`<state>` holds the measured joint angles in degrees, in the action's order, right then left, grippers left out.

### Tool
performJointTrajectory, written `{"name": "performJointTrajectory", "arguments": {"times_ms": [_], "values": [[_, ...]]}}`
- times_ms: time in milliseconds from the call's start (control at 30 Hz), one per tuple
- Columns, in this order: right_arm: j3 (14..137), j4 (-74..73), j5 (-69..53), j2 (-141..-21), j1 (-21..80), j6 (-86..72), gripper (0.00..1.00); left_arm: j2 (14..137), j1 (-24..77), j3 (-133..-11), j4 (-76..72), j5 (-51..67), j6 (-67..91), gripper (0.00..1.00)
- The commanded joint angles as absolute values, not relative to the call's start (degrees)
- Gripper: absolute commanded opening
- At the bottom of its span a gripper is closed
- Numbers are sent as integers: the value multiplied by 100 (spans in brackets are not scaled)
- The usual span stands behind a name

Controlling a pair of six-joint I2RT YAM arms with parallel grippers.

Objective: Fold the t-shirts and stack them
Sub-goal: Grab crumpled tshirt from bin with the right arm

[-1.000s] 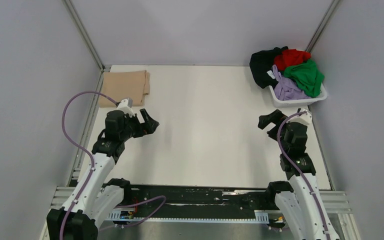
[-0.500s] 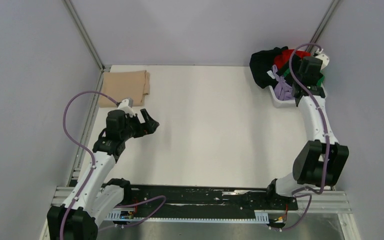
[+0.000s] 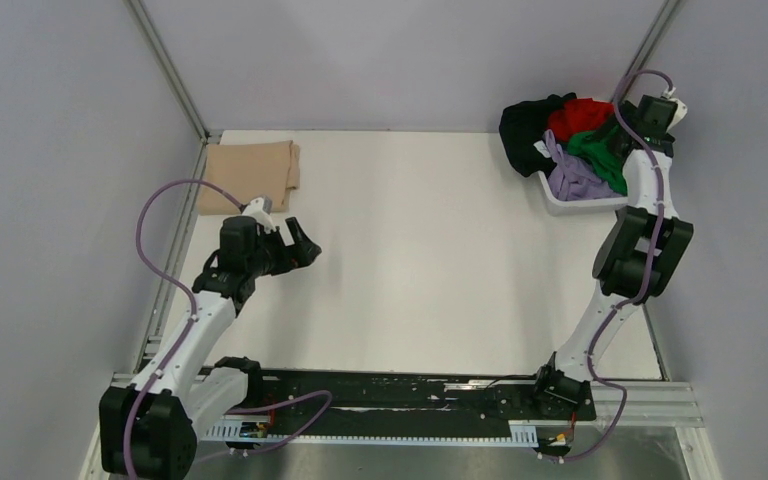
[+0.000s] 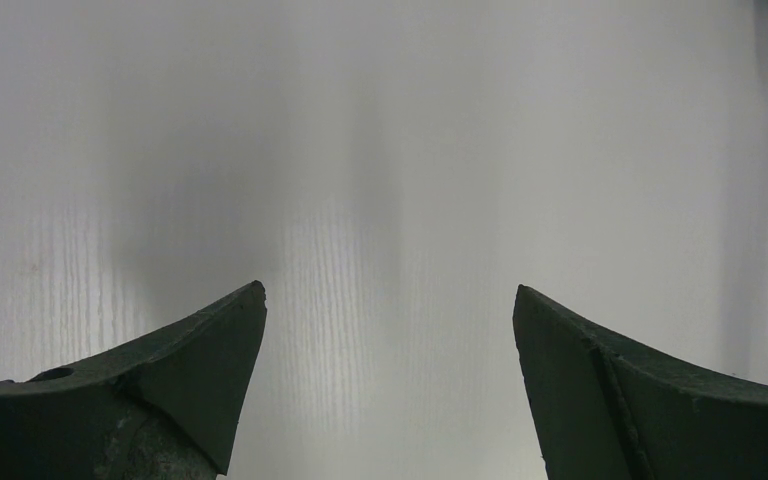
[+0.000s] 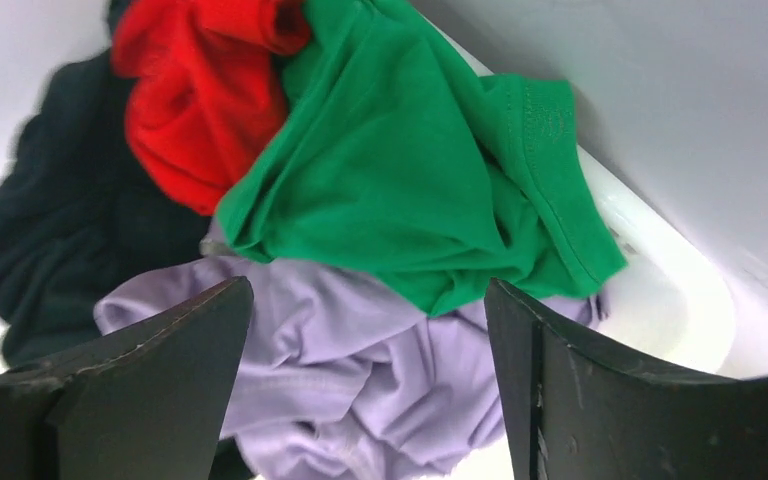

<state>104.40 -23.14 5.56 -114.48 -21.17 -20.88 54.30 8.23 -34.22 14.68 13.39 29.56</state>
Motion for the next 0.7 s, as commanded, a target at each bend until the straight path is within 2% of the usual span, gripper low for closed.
{"name": "performJointTrajectory", "arguments": {"times_ms": [0,133,233,400,500,667], "values": [[11100,-2357,355,-12142,-2212,-1954,84,5505,818,-3602,1114,1370,2934,100],[11620,-2360,229,-12746,-2249,-2059,80,5694,817,-3618,1023,1403,2921,100],[11941,-2351,98,-13115,-2245,-2156,70,5820,817,-3617,975,1370,2927,100],[12434,-2345,-192,-13459,-2250,-2300,30,5982,818,-3661,964,1389,2901,100],[12637,-2330,-387,-13382,-2244,-2303,2,6001,817,-3663,961,1422,2902,100],[12604,-2291,-133,-12721,-2248,-2149,0,5853,817,-3662,1027,1410,2889,100]]}}
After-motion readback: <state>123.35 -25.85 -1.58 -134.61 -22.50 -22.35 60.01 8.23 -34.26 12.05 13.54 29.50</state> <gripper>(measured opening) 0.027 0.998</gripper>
